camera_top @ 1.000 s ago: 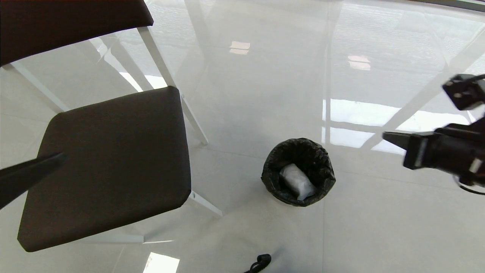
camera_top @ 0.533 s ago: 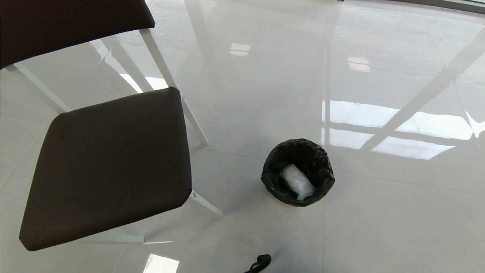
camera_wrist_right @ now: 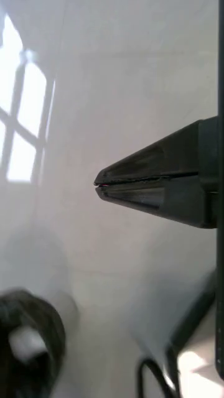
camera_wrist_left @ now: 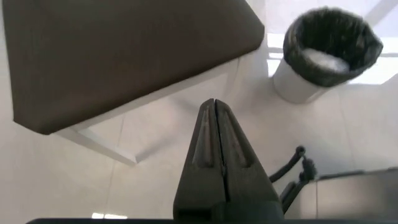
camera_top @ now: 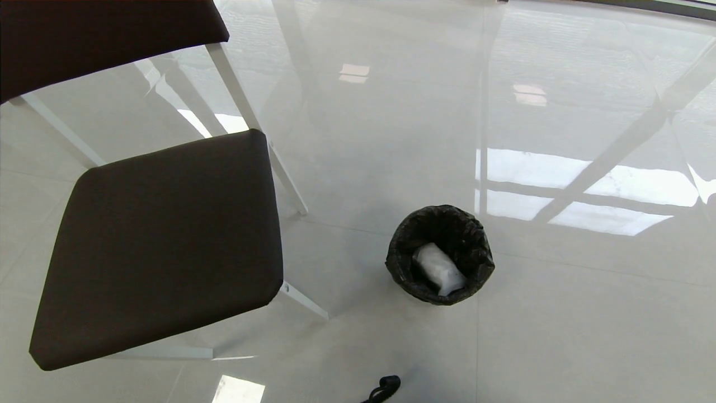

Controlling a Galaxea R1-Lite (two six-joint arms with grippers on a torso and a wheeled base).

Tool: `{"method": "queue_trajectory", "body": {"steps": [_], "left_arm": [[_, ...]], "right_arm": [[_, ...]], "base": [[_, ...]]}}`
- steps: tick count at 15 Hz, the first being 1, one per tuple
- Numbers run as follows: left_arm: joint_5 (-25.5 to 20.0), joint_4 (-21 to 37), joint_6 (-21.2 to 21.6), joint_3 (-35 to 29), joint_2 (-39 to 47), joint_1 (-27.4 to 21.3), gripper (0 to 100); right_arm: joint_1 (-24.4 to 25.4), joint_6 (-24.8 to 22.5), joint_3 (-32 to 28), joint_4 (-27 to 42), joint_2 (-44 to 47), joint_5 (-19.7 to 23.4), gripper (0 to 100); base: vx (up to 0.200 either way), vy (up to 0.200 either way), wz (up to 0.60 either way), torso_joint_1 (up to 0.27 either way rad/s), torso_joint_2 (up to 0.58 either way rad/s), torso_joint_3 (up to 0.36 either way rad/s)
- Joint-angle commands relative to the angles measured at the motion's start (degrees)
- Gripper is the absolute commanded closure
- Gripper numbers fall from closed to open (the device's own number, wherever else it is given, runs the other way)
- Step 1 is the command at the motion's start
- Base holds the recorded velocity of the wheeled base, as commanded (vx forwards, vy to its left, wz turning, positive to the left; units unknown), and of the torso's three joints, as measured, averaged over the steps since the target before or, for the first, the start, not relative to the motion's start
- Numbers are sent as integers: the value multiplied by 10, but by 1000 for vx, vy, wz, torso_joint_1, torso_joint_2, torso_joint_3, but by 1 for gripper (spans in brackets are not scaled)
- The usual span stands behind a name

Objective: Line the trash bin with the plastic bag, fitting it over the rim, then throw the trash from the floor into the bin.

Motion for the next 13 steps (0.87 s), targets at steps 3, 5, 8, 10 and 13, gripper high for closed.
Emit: {"method": "queue_trajectory", "body": {"steps": [3, 5, 8, 10, 13], "left_arm": [[4, 0, -15, 2, 2, 1, 100], [4, 0, -15, 2, 2, 1, 100], [4, 0, -15, 2, 2, 1, 100], [4, 0, -15, 2, 2, 1, 100], [4, 1, -15, 2, 2, 1, 100]], "right_arm": [[-45, 47, 44, -14, -99, 183, 100], [-45, 46, 43, -11, -100, 194, 100], [-45, 41, 44, -12, -100, 183, 100], [-45, 40, 43, -12, -100, 183, 100], [-45, 40, 44, -12, -100, 184, 100]], "base": [[0, 0, 0, 0, 0, 0], [0, 0, 0, 0, 0, 0], [0, 0, 0, 0, 0, 0], [0, 0, 0, 0, 0, 0], [0, 0, 0, 0, 0, 0]]}}
